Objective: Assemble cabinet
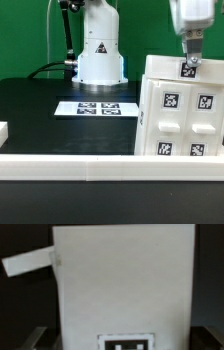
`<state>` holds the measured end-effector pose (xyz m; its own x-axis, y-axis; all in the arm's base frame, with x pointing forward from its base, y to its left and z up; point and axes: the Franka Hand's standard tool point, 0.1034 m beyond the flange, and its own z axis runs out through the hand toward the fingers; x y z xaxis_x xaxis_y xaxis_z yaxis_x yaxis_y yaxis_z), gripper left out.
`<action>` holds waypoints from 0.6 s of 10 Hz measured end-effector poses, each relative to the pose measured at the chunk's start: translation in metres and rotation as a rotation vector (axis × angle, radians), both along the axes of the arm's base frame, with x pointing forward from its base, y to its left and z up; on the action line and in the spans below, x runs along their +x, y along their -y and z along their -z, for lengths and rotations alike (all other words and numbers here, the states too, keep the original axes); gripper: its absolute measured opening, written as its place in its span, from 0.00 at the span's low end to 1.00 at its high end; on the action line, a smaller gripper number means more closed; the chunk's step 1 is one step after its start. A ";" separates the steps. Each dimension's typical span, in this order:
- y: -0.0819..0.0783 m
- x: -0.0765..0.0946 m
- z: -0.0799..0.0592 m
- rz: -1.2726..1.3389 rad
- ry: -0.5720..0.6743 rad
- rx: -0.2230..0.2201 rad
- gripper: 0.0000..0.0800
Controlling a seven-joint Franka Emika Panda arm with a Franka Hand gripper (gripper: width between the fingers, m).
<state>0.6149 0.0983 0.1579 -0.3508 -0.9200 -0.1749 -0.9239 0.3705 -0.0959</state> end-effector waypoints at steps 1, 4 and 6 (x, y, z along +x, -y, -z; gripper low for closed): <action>0.000 0.000 0.000 0.028 -0.001 0.013 0.70; -0.004 0.002 -0.001 0.102 0.001 0.055 0.70; -0.004 0.002 -0.002 0.052 0.009 0.049 0.84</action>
Offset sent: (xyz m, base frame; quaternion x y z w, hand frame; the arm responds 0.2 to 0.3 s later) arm 0.0010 -0.0030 -0.0007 -0.0010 0.0102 0.2613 0.9652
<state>0.6169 0.1026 0.1594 -0.3959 -0.8909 -0.2227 -0.9025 0.4223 -0.0850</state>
